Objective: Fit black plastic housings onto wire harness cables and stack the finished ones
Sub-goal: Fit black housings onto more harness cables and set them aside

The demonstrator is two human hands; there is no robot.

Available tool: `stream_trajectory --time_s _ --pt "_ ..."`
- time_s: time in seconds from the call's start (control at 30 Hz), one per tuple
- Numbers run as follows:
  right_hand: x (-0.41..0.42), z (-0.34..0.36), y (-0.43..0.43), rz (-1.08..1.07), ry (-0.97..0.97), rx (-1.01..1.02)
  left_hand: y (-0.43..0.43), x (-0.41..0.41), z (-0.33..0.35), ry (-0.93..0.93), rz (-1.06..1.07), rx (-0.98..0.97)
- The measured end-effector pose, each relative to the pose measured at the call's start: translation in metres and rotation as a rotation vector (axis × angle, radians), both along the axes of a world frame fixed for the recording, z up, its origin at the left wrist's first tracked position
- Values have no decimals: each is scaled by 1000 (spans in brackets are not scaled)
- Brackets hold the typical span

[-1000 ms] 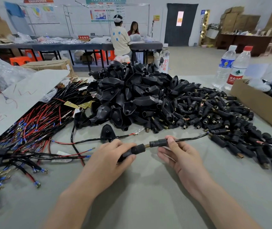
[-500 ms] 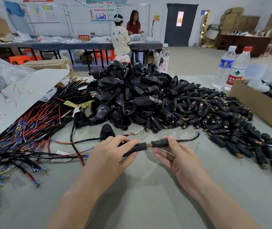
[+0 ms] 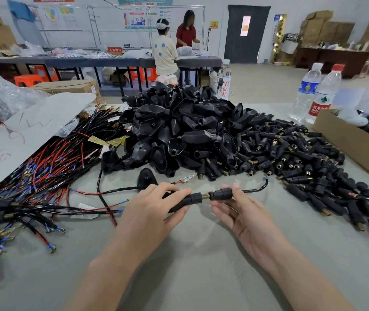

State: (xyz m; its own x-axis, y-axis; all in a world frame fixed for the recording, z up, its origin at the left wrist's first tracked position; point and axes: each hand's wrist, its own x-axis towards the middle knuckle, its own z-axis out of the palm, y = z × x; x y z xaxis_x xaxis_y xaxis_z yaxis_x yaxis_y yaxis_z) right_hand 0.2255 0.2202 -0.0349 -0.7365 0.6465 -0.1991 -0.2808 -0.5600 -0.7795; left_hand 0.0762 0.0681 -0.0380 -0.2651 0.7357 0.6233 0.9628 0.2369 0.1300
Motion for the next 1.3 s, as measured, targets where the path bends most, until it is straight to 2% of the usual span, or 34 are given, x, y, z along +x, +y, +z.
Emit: stream_trajectory --time_s 0.23,0.57,0.87,1.03,1.3 --pt "-1 0 -6 55 40 25 -1 -2 -1 -18 5 -22" --pt "6 0 10 -191 10 109 -9 -11 5 -48 60 -41" --pt "0 -2 7 -218 -6 206 -56 -36 10 -8 138 -167" --pt "6 0 18 -330 -5 176 -79 -45 4 -39 183 -233" --pt "3 -1 11 -268 -6 247 -101 -54 10 -46 256 -292"
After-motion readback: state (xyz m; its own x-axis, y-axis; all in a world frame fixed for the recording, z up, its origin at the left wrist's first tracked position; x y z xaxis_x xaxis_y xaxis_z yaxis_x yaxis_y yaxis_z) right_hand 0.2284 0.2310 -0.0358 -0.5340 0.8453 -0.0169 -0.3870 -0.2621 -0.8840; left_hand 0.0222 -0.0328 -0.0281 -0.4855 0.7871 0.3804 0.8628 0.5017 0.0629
